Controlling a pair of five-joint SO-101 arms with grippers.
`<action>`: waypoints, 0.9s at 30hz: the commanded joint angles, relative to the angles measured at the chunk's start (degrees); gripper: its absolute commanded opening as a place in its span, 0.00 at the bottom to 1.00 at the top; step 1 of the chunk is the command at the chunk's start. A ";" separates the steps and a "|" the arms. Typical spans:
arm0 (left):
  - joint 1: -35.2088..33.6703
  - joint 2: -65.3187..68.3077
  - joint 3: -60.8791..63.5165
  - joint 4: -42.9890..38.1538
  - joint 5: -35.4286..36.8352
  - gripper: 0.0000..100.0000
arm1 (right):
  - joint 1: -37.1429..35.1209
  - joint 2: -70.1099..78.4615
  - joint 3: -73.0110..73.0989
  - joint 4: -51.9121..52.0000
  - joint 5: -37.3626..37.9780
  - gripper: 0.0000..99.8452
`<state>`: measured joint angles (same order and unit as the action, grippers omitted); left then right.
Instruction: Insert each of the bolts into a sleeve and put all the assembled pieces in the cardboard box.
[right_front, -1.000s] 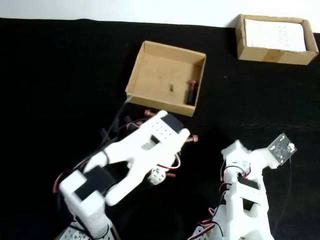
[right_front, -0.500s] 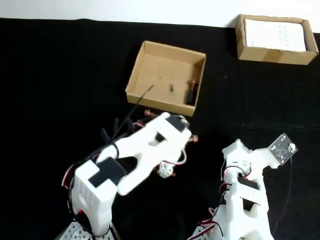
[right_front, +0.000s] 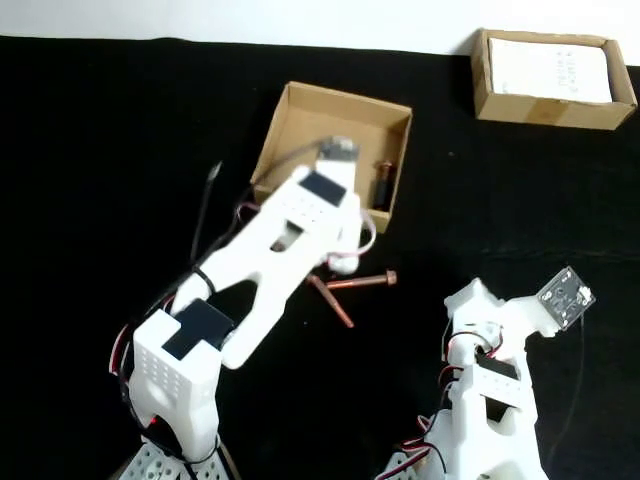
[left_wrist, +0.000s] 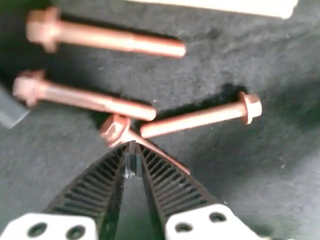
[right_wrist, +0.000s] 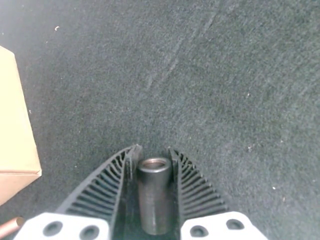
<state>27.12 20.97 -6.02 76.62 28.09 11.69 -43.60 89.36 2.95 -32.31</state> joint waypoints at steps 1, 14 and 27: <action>2.24 -0.40 -7.34 7.82 5.10 0.01 | 0.66 -1.19 0.13 -1.01 0.44 0.01; 6.11 0.31 -9.89 18.73 23.38 0.22 | 0.66 -1.10 0.13 -0.84 0.70 0.01; -2.42 0.31 4.09 4.66 20.92 0.12 | 0.66 -1.10 0.13 -0.75 0.62 0.01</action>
<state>25.98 21.49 -2.51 83.30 49.36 11.69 -43.60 89.36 2.95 -31.96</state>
